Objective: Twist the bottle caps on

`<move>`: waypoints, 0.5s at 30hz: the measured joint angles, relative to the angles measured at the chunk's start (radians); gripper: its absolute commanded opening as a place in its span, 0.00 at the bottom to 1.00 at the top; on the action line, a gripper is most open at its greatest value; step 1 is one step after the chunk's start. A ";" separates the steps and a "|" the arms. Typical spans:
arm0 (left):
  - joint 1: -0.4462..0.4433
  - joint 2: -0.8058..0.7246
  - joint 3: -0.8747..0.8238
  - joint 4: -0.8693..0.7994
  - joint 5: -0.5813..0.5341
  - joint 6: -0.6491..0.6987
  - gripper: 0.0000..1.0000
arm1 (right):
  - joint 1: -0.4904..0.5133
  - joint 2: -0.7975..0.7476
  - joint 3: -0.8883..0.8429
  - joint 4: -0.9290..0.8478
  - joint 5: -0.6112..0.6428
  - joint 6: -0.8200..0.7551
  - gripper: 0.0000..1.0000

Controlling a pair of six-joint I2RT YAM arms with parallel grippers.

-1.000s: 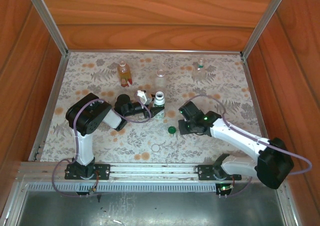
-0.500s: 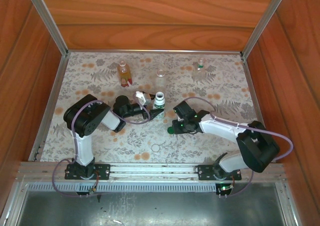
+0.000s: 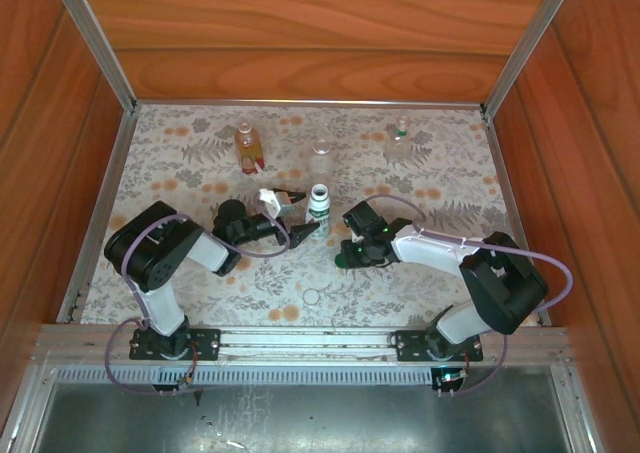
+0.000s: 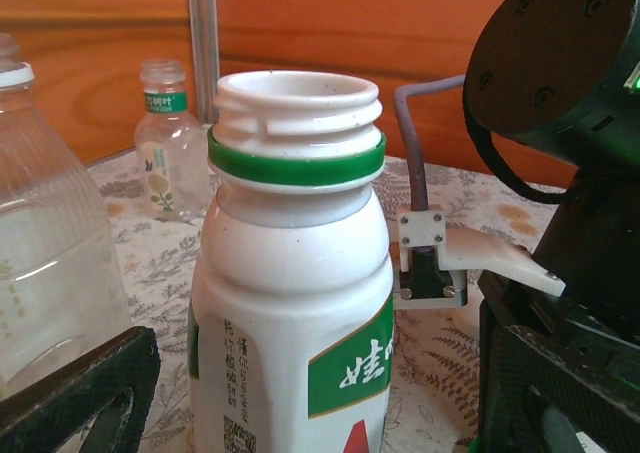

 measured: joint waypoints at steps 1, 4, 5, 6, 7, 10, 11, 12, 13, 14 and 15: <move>0.000 -0.009 -0.006 0.000 -0.004 -0.005 0.91 | 0.000 -0.001 0.000 0.000 0.000 0.000 0.04; 0.000 -0.032 -0.020 -0.001 -0.018 -0.019 0.91 | 0.000 -0.013 -0.003 -0.002 0.001 0.000 0.02; -0.001 -0.042 -0.025 -0.002 -0.023 -0.024 0.92 | 0.000 -0.022 -0.008 -0.002 0.003 0.000 0.02; -0.002 -0.053 -0.029 -0.004 -0.028 -0.029 0.92 | 0.000 -0.036 -0.012 -0.005 0.005 0.000 0.03; -0.006 -0.066 -0.033 -0.008 -0.035 -0.035 0.92 | 0.000 -0.054 -0.018 -0.005 0.005 0.000 0.02; -0.022 -0.114 -0.042 -0.028 -0.068 -0.052 0.97 | 0.000 -0.126 -0.032 -0.009 0.024 0.000 0.02; -0.035 -0.139 -0.044 -0.051 -0.087 -0.060 1.00 | 0.000 -0.154 -0.038 -0.007 0.034 0.000 0.02; -0.049 -0.168 -0.046 -0.074 -0.108 -0.072 1.00 | 0.000 -0.187 -0.043 -0.009 0.045 -0.003 0.02; -0.062 -0.203 -0.046 -0.106 -0.133 -0.087 1.00 | 0.000 -0.234 -0.050 -0.012 0.058 -0.008 0.02; -0.074 -0.240 -0.045 -0.135 -0.153 -0.100 1.00 | 0.000 -0.264 -0.053 -0.013 0.067 -0.011 0.02; -0.088 -0.280 -0.043 -0.169 -0.181 -0.119 1.00 | 0.000 -0.315 -0.054 -0.014 0.082 -0.016 0.02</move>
